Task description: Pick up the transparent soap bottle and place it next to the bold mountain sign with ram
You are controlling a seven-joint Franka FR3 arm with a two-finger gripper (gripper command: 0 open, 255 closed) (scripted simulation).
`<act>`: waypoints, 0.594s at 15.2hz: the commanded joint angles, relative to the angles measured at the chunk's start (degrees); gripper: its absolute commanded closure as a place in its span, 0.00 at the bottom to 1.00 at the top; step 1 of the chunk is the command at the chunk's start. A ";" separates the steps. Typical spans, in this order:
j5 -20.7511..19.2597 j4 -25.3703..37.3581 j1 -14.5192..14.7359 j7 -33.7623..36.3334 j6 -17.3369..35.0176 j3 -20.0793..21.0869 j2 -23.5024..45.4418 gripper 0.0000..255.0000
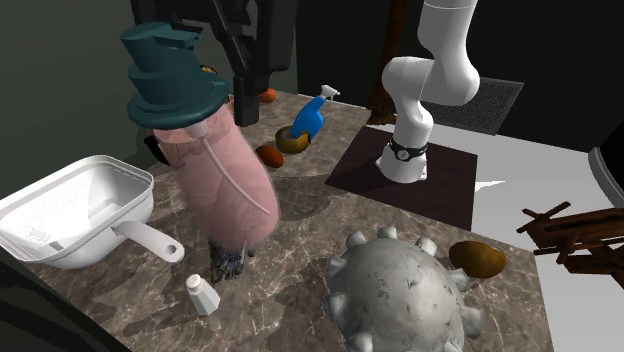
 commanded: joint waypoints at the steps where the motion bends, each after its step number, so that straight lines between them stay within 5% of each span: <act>1: 0.17 2.90 -0.14 -0.01 -2.09 -0.04 0.81 1.00; 7: 0.80 11.91 -0.69 -0.07 -8.20 -0.17 3.76 1.00; 9: 0.91 10.38 -1.33 -1.17 -7.94 -0.56 2.53 1.00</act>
